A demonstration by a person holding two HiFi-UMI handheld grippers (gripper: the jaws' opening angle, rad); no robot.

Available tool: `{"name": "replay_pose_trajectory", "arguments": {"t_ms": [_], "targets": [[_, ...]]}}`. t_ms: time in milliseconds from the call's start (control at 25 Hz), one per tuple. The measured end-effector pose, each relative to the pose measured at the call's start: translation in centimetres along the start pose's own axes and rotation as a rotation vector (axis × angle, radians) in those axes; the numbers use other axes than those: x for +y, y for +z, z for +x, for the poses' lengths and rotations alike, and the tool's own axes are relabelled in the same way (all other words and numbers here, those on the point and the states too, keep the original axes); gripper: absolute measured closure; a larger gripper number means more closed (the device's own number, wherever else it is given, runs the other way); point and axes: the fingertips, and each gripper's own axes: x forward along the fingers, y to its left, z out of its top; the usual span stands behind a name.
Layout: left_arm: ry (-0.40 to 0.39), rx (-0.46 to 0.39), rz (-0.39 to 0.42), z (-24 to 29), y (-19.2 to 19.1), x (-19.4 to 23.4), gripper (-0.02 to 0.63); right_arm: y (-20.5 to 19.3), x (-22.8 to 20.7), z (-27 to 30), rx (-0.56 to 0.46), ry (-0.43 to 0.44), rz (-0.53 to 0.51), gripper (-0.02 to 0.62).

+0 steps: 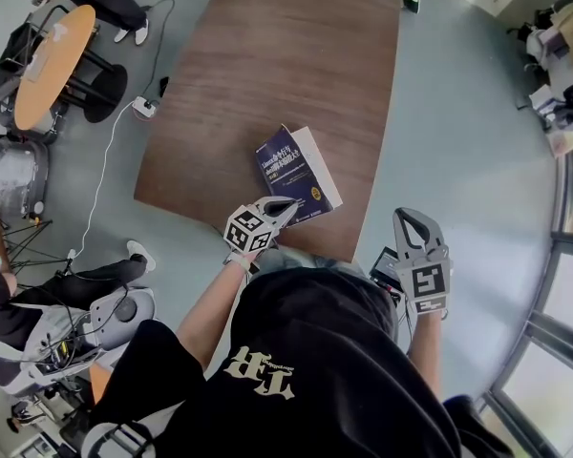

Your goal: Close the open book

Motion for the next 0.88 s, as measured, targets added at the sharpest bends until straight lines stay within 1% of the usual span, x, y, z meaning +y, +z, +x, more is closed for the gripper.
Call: {"name": "replay_pose_trajectory", "arguments": {"t_ms": [240,480,720,880], "targets": [[0.002,0.048,-0.004,1.2,-0.6,1.2,0.600,-0.5,-1.1,-0.4,0.016,-0.029,0.018,0.609],[0.033,0.120,0.001,3.0,-1.6,2.2,0.600,-1.3,-2.1,-0.9,0.030,-0.048,0.030,0.609],[0.073,0.226,0.031,4.9,-2.4,3.8,0.600,-1.7,-2.4,-0.9,0.038,-0.061,0.042,0.609],[0.083,0.284,0.047,6.2,-2.8,4.7,0.600,-1.7,-2.7,-1.0,0.033,-0.069,0.057,0.609]]}}
